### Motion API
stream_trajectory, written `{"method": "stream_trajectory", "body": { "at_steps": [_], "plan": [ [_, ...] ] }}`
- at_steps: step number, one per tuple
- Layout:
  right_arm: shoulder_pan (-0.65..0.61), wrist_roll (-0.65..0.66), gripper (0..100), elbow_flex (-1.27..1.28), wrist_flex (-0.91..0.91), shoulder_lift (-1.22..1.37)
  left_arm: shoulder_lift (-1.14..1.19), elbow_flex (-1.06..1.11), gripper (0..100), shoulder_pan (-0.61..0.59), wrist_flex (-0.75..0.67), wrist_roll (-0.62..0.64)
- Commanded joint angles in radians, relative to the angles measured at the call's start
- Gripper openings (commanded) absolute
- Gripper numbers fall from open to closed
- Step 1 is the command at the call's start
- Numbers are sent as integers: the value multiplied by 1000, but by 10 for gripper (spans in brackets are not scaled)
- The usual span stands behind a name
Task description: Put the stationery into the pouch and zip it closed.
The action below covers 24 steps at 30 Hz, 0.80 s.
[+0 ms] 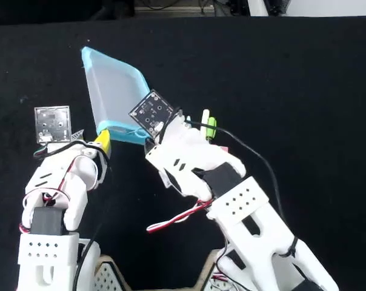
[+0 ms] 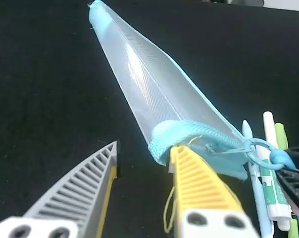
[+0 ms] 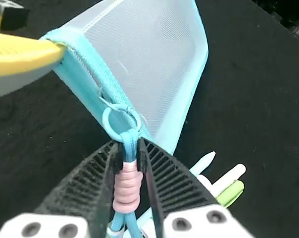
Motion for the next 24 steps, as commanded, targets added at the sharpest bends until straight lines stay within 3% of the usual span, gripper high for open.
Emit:
{"method": "stream_trajectory", "body": {
  "at_steps": [1,14,24],
  "plan": [
    [18,5,11,-62,28,-18,-5,-19,180,16,3,-91],
    [17,5,11,-91,71,-21,-2,30,180,15,-48,-347],
    [3,5,11,-74,135,-193,-3,70,180,24,-48,-358]
  ]
}}
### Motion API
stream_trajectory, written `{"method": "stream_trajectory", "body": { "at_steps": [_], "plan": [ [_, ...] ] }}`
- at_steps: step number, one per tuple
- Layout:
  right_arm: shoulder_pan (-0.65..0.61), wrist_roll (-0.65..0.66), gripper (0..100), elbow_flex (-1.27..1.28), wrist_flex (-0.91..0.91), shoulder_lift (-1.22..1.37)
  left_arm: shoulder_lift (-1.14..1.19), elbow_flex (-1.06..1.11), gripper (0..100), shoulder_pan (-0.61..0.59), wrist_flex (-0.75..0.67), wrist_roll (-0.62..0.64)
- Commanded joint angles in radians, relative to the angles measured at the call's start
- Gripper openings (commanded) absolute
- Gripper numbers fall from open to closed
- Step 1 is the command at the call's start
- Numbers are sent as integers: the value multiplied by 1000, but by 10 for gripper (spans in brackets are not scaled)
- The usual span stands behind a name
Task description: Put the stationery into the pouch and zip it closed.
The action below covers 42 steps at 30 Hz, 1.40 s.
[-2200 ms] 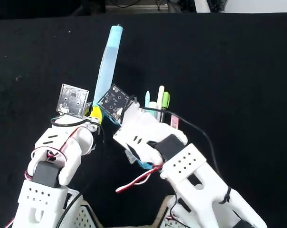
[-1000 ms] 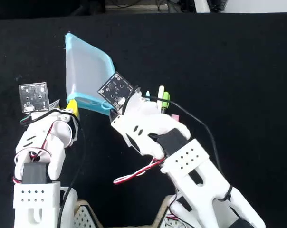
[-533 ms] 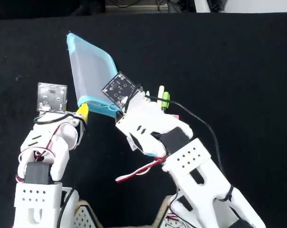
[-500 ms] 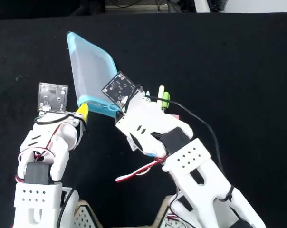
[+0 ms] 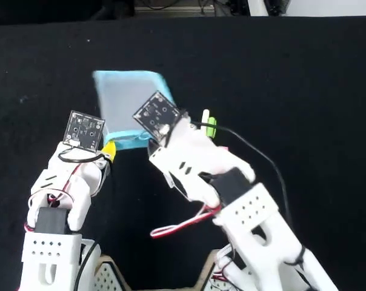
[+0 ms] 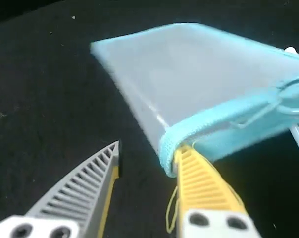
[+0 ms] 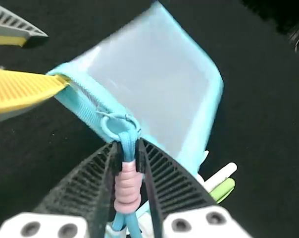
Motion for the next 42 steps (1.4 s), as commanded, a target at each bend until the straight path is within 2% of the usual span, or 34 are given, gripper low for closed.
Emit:
{"method": "stream_trajectory", "body": {
  "at_steps": [1,7,10,16,20,23,27,29,31,34,37,42],
  "plan": [
    [-8,3,11,-25,37,-91,5,-10,180,10,-20,14],
    [-28,5,11,10,29,-125,5,-8,180,8,-9,189],
    [-26,5,11,13,31,-127,5,7,180,8,-2,235],
    [-28,5,11,15,31,-128,6,27,169,10,-11,242],
    [-26,5,11,15,31,-128,-3,21,28,48,-6,236],
    [-25,5,11,27,38,-128,-5,24,43,99,-5,242],
    [-74,-3,12,142,38,-139,-5,28,30,102,-11,241],
    [-101,-3,12,216,31,-150,-5,30,30,56,-3,236],
    [-129,-5,17,268,12,-153,-5,36,30,-48,-2,241],
    [-216,-25,80,337,-51,-127,-5,42,30,-231,-3,245],
    [-305,-69,131,341,-115,-30,-3,53,30,-371,-3,331],
    [-324,-95,109,162,-169,280,-5,84,30,-463,-11,457]
  ]
}}
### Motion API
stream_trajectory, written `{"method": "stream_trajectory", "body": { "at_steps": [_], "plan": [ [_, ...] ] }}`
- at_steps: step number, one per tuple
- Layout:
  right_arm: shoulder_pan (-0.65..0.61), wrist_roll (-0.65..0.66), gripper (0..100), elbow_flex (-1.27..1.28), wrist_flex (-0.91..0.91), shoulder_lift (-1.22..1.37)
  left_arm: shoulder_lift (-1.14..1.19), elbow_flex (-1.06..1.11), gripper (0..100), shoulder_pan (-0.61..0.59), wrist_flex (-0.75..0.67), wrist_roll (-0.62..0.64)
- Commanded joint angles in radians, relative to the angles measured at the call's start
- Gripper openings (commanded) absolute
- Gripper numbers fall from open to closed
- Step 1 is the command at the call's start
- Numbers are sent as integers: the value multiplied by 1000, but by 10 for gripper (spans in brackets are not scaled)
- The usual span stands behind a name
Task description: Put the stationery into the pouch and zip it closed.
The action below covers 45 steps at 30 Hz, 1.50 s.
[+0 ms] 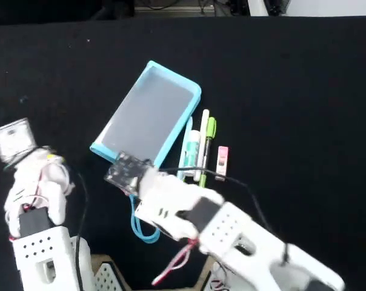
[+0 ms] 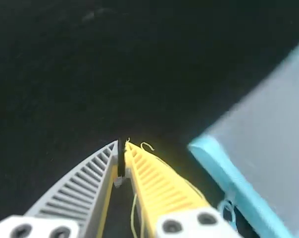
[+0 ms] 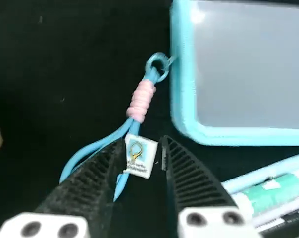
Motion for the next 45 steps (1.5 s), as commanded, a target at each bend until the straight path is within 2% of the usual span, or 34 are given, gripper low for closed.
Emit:
{"method": "stream_trajectory", "body": {
  "at_steps": [1,4,7,12,18,21,23,26,31,36,38,41,45],
  "plan": [
    [-17,-57,109,-203,-34,236,-12,-7,30,-58,-12,80],
    [-17,-173,109,-346,-32,420,-12,-7,30,-59,-9,87],
    [-21,-233,109,-446,-32,553,-12,-7,30,-61,-6,87],
    [-20,-245,109,-516,-41,704,-12,-7,30,-120,-11,91],
    [-18,-245,108,-607,-32,860,-12,-7,30,-122,-9,91],
    [-15,-238,95,-647,41,891,-12,-7,30,-122,-8,91],
    [-3,-236,2,-654,115,886,-12,-7,30,-122,-9,91],
    [46,-226,9,-650,233,843,-12,-7,30,-122,-8,91],
    [192,-94,10,-595,414,673,-12,-7,30,-122,-11,91],
    [258,40,14,-401,361,549,-12,-7,30,-122,-12,91],
    [255,55,41,-349,347,516,-12,-7,30,-122,-11,91],
    [219,49,136,-329,384,456,-12,-7,30,-122,-8,91],
    [130,44,208,-329,420,392,-12,-7,30,-122,-9,91]
  ]
}}
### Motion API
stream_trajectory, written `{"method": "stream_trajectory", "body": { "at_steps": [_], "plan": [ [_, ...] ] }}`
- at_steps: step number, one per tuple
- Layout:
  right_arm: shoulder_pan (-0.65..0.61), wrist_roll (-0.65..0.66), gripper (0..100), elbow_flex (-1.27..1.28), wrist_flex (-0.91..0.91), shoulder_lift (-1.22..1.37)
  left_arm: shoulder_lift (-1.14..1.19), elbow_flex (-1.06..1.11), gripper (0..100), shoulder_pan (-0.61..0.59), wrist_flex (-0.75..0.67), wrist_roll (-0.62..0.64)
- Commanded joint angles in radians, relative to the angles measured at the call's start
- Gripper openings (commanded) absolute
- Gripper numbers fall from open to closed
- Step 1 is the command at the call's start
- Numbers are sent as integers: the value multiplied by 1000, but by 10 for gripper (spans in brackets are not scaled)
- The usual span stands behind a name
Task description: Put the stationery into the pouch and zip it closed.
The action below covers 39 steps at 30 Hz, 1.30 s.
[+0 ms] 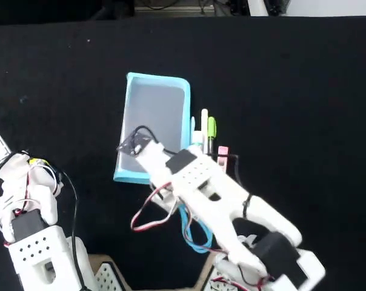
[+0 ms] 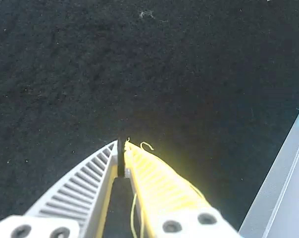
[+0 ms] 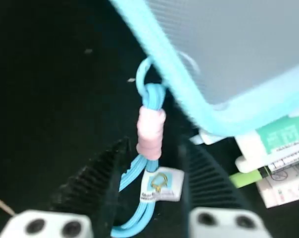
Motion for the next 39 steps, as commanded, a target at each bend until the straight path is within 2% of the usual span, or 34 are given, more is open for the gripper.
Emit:
{"method": "stream_trajectory", "body": {
  "at_steps": [1,3,8,15,25,29,33,36,38,39],
  "plan": [
    [-89,2,208,5,-9,-76,-12,-10,30,-8,-11,11],
    [-126,-34,208,18,-80,-76,-12,-10,30,-8,-12,11],
    [-123,-120,208,85,-282,-39,-12,-10,30,-13,-8,11],
    [-15,-115,208,90,-411,96,-12,-10,30,-8,-6,11],
    [-2,-68,208,51,-443,142,-12,-10,30,-10,-6,11],
    [-2,8,208,50,-462,143,-12,-10,30,-10,-6,11],
    [-2,14,208,58,-551,171,-12,-10,30,-12,-6,11],
    [0,12,206,16,-514,216,-12,-10,30,-13,-5,11],
    [0,14,160,-22,-473,248,-12,-10,30,-10,-5,11],
    [0,12,106,-39,-459,266,-12,-10,30,-8,-5,11]
  ]
}}
